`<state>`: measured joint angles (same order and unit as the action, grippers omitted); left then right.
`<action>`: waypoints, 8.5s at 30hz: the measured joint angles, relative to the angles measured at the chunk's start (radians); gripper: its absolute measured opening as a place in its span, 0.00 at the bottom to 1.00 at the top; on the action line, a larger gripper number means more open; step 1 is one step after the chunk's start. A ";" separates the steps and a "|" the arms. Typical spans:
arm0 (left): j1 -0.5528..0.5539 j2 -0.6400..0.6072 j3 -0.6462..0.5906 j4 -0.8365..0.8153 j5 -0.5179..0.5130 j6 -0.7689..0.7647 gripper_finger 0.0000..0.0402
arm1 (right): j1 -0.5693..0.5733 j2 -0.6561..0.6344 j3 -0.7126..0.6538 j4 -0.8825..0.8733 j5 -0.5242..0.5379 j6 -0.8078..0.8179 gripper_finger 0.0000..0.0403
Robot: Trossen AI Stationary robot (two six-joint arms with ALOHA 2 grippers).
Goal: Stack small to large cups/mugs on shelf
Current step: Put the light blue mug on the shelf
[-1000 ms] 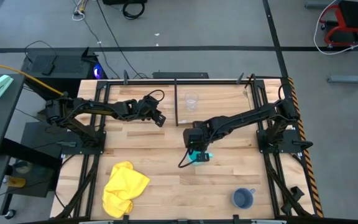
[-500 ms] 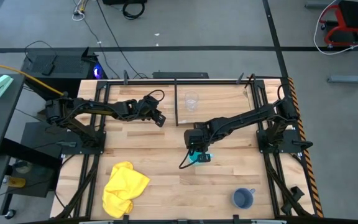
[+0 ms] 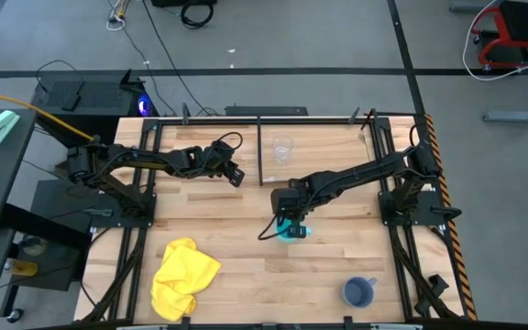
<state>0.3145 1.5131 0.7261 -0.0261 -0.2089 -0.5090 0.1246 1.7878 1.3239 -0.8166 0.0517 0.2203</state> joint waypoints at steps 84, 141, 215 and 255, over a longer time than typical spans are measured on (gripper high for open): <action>-0.018 0.000 0.000 0.017 -0.008 -0.005 0.09 | 0.084 -0.690 -0.534 -0.009 0.070 0.297 0.25; -0.082 0.000 0.000 0.016 -0.008 -0.002 0.07 | -0.010 -0.453 -0.498 0.167 -0.045 0.063 0.02; -0.087 0.000 0.000 0.015 -0.019 0.023 0.05 | -0.885 -0.296 -0.151 -0.064 -0.167 -0.459 0.01; -0.087 0.000 0.000 0.016 -0.019 0.022 0.03 | -0.859 -0.292 -0.151 -0.036 -0.172 -0.444 0.09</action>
<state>0.2279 1.5131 0.7265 -0.0105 -0.2283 -0.4870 -0.7345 1.4956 1.1725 -0.8528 -0.1207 -0.2235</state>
